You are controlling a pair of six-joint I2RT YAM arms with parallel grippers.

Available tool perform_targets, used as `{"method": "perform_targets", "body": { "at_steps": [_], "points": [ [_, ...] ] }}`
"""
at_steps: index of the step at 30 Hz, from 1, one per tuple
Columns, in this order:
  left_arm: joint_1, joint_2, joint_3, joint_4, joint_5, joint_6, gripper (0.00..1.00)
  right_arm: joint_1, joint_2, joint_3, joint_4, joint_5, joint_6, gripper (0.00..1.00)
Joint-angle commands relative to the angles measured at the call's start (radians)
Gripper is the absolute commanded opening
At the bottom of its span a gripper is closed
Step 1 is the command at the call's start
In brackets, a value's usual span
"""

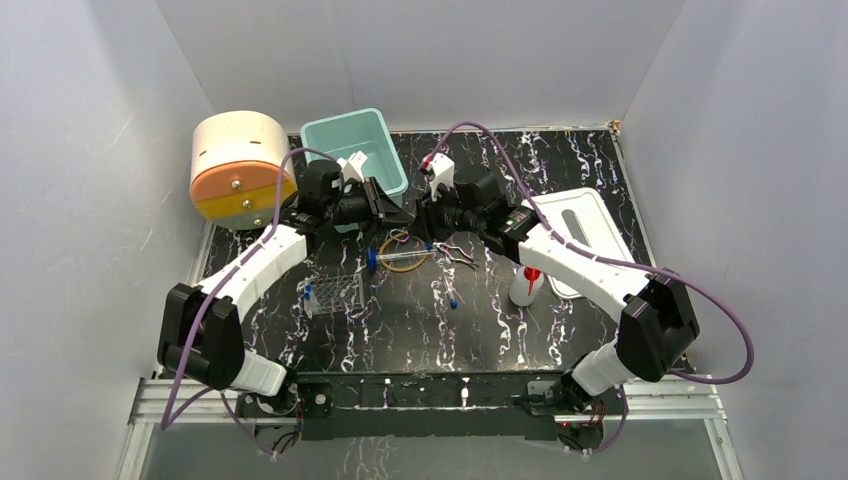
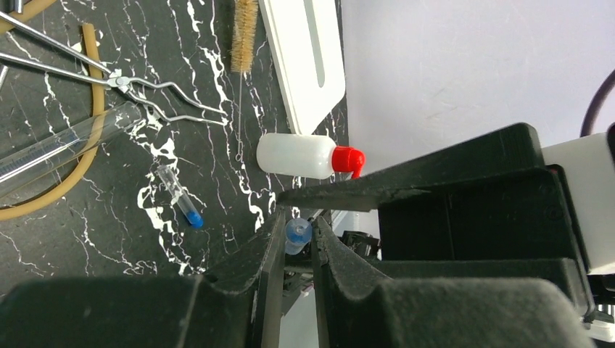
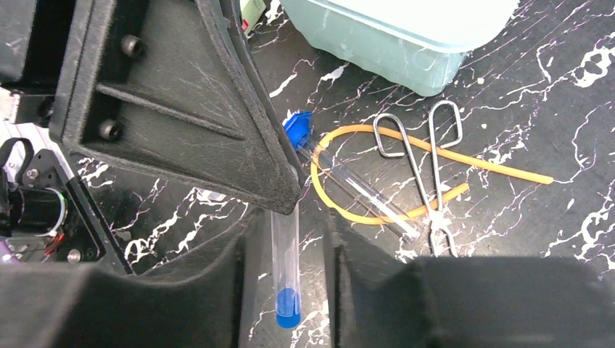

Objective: Organize the chemistry lab equipment

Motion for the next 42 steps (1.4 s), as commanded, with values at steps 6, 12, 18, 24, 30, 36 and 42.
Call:
{"method": "perform_targets", "body": {
  "at_steps": [6, 12, 18, 24, 30, 36, 42],
  "points": [
    [0.018, -0.049, 0.111, -0.046, -0.033, 0.013, 0.00, -0.039, -0.118, 0.002, 0.086, -0.021, 0.152, 0.66],
    [0.035, -0.077, 0.128, 0.094, -0.116, -0.154, 0.00, -0.227, -0.215, -0.039, 0.188, -0.018, 0.514, 0.77],
    [0.043, -0.090, 0.180, 0.140, -0.272, -0.449, 0.00, -0.290, -0.249, -0.054, 0.218, 0.055, 0.782, 0.81],
    [0.042, -0.099, 0.187, 0.163, -0.376, -0.678, 0.00, -0.290, -0.213, -0.013, 0.299, 0.127, 0.904, 0.83],
    [0.043, -0.096, 0.182, 0.182, -0.399, -0.805, 0.00, -0.286, -0.122, 0.031, 0.445, 0.041, 0.961, 0.82],
    [0.043, -0.098, 0.150, 0.204, -0.396, -0.871, 0.00, -0.265, -0.053, 0.062, 0.600, -0.046, 0.990, 0.75],
    [0.043, -0.106, 0.129, 0.180, -0.398, -0.877, 0.00, -0.240, -0.016, 0.095, 0.636, -0.088, 0.981, 0.77]
  ]
}}
